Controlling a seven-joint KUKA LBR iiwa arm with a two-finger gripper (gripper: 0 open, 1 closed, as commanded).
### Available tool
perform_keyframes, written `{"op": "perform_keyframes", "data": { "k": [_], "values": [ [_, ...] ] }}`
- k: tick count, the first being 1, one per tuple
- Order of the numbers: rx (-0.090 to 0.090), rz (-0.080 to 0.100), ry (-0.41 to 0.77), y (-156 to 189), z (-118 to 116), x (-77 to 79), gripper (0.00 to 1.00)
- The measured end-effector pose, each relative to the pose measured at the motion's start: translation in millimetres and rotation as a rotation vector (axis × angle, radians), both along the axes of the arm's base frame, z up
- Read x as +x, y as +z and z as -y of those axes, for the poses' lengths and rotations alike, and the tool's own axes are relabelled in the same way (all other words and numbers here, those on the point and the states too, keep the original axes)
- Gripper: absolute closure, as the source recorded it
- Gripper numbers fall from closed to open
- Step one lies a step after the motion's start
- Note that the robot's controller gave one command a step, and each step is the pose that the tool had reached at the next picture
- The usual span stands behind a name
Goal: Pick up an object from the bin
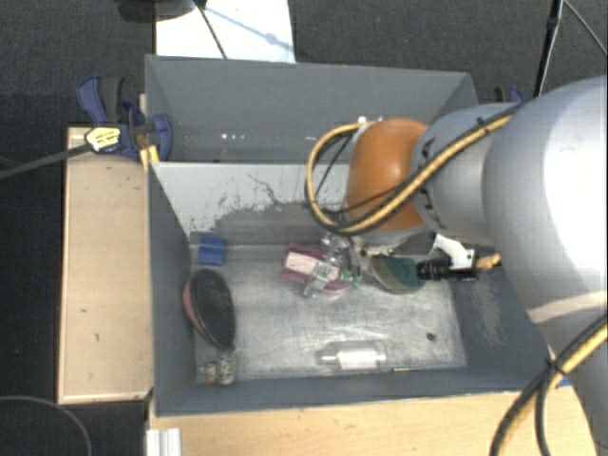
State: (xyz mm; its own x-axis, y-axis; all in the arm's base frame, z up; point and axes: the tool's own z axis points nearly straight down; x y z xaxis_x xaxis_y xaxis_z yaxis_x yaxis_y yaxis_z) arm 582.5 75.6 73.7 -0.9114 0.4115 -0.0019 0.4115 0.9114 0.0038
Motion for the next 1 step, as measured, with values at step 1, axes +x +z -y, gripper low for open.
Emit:
{"op": "perform_keyframes", "data": {
  "k": [1],
  "values": [
    [-0.002,0.006,-0.059,137.2,24.7,7.6,1.00]
  ]
}}
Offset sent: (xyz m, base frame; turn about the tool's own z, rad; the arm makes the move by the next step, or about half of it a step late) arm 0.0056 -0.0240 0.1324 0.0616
